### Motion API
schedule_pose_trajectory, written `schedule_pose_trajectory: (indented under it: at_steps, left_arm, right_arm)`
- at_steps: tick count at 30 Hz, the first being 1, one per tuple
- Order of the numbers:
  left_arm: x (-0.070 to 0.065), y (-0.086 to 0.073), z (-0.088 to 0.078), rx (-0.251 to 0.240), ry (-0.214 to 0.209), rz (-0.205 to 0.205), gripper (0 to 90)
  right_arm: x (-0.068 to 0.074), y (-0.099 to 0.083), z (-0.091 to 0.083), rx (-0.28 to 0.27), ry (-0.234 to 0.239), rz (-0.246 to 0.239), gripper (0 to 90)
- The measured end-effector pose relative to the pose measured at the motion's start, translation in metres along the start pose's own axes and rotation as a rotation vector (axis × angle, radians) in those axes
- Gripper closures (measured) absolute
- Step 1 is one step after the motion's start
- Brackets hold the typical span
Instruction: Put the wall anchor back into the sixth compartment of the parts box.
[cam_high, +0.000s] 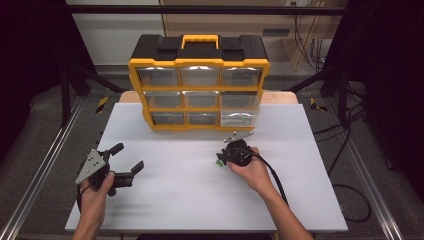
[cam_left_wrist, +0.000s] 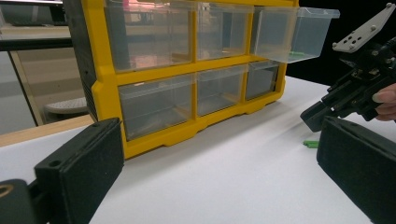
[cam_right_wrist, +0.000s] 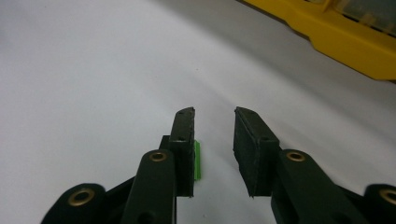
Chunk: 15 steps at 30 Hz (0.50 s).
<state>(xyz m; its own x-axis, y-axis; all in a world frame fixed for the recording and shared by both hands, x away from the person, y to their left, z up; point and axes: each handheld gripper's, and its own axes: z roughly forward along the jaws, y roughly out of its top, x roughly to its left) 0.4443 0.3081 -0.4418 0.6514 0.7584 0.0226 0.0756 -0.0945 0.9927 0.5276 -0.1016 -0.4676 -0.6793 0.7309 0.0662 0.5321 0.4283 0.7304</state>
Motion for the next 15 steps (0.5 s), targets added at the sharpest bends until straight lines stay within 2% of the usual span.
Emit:
schedule_pose_trajectory:
  at_steps: [15]
  left_arm:
    - [0.0002,0.0,0.0,0.0,-0.001,0.0,1.0]
  right_arm:
    - [0.0027,-0.0035,0.0061,0.04,0.022,-0.022,77.2]
